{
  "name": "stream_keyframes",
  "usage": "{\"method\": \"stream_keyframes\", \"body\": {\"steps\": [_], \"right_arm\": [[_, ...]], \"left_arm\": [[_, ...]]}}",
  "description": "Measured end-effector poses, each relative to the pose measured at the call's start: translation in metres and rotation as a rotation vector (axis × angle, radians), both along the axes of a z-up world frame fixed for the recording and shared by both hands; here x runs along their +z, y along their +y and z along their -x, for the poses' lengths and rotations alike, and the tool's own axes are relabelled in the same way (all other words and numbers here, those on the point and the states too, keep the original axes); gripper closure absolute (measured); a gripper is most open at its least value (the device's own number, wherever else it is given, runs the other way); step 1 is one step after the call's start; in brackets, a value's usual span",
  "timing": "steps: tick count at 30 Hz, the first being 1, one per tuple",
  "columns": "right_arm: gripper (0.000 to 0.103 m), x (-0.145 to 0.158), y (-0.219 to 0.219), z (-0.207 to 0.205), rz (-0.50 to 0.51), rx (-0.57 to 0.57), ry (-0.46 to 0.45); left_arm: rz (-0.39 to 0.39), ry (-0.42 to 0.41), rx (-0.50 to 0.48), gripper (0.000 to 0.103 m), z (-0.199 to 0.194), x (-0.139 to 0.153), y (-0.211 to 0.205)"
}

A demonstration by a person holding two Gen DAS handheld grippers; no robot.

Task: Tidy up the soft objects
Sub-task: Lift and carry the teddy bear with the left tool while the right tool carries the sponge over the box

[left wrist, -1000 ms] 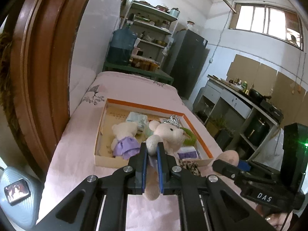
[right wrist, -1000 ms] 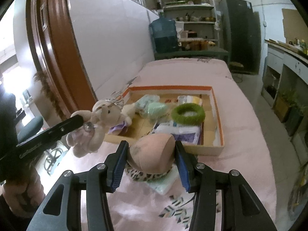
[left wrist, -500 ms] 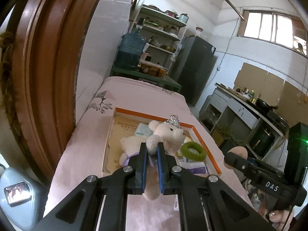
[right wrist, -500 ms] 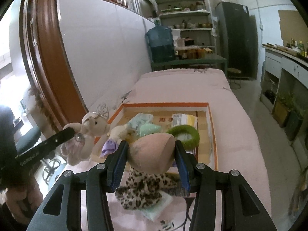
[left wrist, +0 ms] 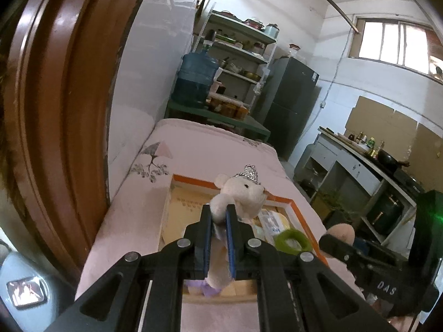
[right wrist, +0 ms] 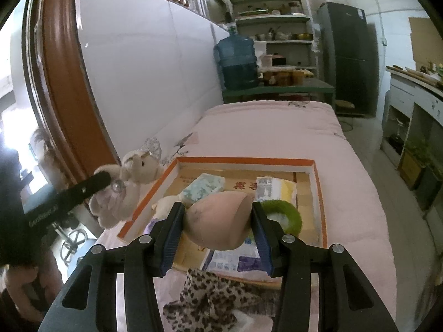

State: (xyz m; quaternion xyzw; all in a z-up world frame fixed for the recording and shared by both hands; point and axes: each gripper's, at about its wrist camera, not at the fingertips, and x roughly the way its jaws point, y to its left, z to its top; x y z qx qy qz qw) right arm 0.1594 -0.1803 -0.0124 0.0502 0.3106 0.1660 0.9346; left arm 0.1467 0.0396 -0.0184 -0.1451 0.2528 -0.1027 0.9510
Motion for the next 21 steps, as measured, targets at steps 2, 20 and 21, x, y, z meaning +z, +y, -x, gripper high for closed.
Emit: {"method": "stream_keyframes", "body": {"steps": [2,20,21], "right_arm": [[0.053,-0.002,0.002,-0.007,0.005,0.005,0.005],[0.053,-0.011,0.004,-0.061,0.052,0.036,0.04],[0.053,-0.012,0.004,-0.065,0.054,0.038,0.043]], "left_arm": [[-0.008,0.0,0.002,0.093,-0.009,0.002,0.001],[-0.098,0.057,0.031,0.093,-0.058,-0.005,0.001],[-0.098,0.062,0.032,0.093,-0.06,-0.007,0.002]]}}
